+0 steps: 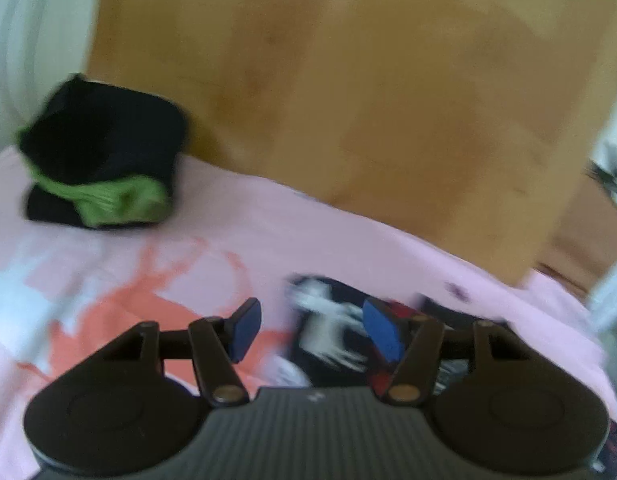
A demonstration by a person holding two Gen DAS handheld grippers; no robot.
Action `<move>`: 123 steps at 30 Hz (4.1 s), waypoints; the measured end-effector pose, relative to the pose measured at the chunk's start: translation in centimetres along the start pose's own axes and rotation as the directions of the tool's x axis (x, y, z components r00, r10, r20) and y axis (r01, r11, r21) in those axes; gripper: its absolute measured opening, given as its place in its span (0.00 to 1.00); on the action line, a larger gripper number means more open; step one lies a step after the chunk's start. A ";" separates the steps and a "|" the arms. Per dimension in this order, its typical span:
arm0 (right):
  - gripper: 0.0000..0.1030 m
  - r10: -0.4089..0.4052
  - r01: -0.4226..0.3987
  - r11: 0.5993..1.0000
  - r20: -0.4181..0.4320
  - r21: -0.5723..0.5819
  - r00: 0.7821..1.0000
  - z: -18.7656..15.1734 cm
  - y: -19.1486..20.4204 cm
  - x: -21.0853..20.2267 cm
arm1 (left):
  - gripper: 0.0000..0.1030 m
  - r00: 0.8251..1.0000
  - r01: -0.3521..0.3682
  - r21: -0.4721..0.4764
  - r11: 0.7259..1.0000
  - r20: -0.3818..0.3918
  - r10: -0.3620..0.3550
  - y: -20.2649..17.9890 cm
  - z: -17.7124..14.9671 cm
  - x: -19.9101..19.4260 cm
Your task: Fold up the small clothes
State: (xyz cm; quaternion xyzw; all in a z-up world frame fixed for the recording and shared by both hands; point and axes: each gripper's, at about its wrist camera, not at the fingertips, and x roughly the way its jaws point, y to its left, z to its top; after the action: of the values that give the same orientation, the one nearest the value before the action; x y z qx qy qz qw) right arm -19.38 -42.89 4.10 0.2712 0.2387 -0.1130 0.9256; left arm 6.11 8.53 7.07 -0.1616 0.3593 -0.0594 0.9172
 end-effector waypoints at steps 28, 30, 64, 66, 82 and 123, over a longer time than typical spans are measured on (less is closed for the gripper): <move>0.48 -0.514 0.543 0.754 0.184 -0.370 0.838 -5.1 -2.3 -5.7 | 0.65 0.999 0.051 0.438 0.898 -0.008 -0.053 -8.3 -10.4 1.7; 0.48 -0.507 0.531 0.779 0.163 -0.333 0.846 -4.9 -3.2 -6.8 | 0.66 0.998 0.053 0.436 0.898 -0.009 -0.055 -8.3 -10.4 1.6; 0.10 0.366 -0.326 0.761 -0.044 -0.561 0.930 -1.3 29.7 9.4 | 0.70 0.952 0.287 -0.120 0.951 0.151 -0.268 4.3 -4.0 -0.2; 0.14 0.359 -0.427 0.588 -0.252 -0.687 0.899 -7.1 33.3 11.3 | 0.73 0.950 0.299 -0.147 0.943 0.142 -0.279 4.9 -3.8 0.1; 0.59 0.210 -0.226 0.832 -0.090 -0.506 0.974 -2.2 15.5 5.8 | 0.65 0.982 0.179 0.035 0.983 0.049 -0.181 0.2 -5.5 1.5; 0.44 0.137 -0.176 0.860 -0.115 -0.479 0.984 -5.2 10.6 -0.8 | 0.71 0.951 0.280 0.306 0.910 0.040 -0.306 -4.3 -5.1 -4.3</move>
State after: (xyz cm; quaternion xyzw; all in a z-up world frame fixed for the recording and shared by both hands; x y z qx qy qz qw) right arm -18.48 -31.19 5.37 0.0518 0.2720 0.0370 0.9602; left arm -0.51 4.21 7.78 -0.0770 0.2775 -0.2425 0.9264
